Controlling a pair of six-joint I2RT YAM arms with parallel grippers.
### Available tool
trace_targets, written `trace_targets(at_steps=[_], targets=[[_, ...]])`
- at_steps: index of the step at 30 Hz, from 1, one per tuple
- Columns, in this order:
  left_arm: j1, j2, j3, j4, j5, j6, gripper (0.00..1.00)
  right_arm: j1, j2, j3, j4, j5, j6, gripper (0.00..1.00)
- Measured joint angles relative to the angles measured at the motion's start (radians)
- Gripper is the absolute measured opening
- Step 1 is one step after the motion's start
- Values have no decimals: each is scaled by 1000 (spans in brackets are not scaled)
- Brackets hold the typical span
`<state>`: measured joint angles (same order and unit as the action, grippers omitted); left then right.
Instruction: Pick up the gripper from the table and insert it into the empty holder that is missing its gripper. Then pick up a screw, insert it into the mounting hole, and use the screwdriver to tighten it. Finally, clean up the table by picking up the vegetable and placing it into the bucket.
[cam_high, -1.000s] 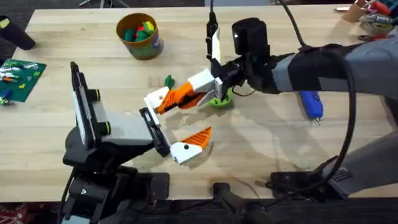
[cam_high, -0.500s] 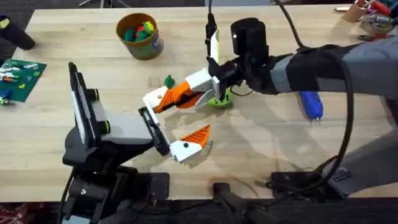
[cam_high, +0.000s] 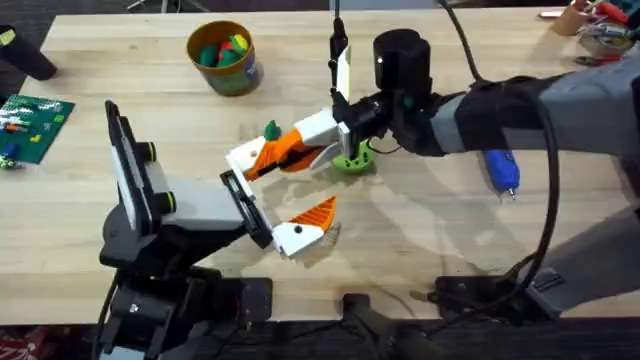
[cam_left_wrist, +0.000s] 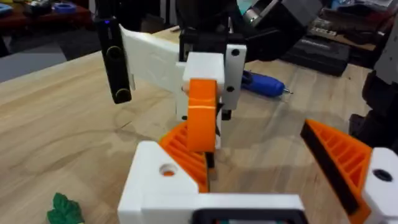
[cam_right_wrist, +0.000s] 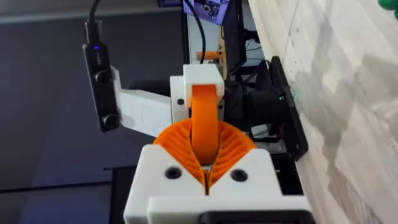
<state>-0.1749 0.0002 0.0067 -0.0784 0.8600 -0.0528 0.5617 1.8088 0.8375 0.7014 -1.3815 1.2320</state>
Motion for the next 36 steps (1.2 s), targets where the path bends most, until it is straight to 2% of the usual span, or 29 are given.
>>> trace_targets(at_steps=[12, 36], targets=[[0, 0, 0, 0, 8, 4, 986, -8, 1, -10, 55, 24, 71, 15], [0, 0, 0, 0, 2, 3, 986, 0, 1, -10, 58, 35, 78, 15]])
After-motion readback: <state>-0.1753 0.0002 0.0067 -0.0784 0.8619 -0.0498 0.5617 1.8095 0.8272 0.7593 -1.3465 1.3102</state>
